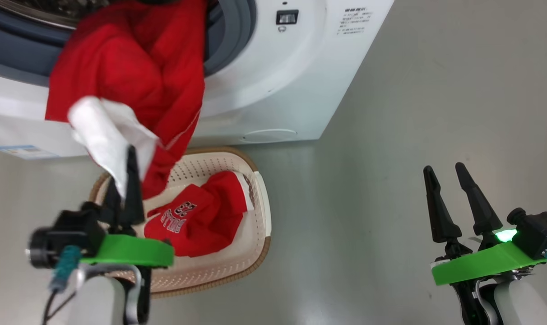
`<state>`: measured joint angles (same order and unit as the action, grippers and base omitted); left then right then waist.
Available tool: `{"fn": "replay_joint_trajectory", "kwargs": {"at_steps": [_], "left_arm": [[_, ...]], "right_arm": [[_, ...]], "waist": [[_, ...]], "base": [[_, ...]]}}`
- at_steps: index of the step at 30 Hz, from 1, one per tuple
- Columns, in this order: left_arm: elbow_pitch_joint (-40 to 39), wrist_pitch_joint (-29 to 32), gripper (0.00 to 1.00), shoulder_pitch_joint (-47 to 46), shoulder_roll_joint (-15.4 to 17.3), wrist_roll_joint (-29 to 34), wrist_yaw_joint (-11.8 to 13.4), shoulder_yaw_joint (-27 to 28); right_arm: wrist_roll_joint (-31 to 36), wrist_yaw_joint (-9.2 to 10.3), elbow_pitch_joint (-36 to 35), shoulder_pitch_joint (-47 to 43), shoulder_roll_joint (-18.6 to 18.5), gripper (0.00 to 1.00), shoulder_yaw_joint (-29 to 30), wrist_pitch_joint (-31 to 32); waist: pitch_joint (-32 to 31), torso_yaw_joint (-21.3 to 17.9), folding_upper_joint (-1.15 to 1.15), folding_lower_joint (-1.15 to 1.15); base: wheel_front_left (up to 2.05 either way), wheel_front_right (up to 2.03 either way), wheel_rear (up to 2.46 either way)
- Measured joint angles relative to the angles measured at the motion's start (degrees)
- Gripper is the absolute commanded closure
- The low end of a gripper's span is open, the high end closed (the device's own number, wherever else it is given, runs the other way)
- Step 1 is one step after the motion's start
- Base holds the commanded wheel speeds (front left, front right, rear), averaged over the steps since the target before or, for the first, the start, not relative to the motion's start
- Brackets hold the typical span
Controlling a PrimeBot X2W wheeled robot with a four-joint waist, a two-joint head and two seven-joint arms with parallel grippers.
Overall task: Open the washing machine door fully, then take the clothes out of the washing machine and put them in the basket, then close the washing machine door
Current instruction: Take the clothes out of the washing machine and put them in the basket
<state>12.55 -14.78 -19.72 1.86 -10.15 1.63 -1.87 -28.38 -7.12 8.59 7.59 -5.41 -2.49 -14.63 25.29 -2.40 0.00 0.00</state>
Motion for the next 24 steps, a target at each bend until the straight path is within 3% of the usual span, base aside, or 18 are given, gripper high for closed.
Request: {"fn": "replay_joint_trajectory", "kwargs": {"at_steps": [11, 15, 24], "left_arm": [[18.98, 0.05, 0.74, -8.78, -0.04, 2.23, -3.23, -0.86], [24.63, 0.05, 0.74, -13.03, -0.07, 3.21, -3.76, -0.69], [35.22, 0.05, 0.62, -21.2, -0.13, 5.39, -3.77, 0.37]], "right_arm": [[-0.01, 0.0, -1.07, 3.51, 0.08, 0.0, -0.01, -0.01], [-0.01, 0.0, -1.25, 4.79, 0.19, 0.0, -0.07, -0.01], [-0.01, 0.0, -1.57, 7.32, 0.34, 0.0, -1.38, -0.01]], "waist": [[6.68, -1.1, 0.0, 0.0], [9.28, -1.6, 0.01, 0.0], [14.03, -2.78, 0.0, 0.0]], "base": [[0.0, 0.0, 0.0], [0.0, 0.0, 0.0], [0.0, 0.0, 0.0]]}}
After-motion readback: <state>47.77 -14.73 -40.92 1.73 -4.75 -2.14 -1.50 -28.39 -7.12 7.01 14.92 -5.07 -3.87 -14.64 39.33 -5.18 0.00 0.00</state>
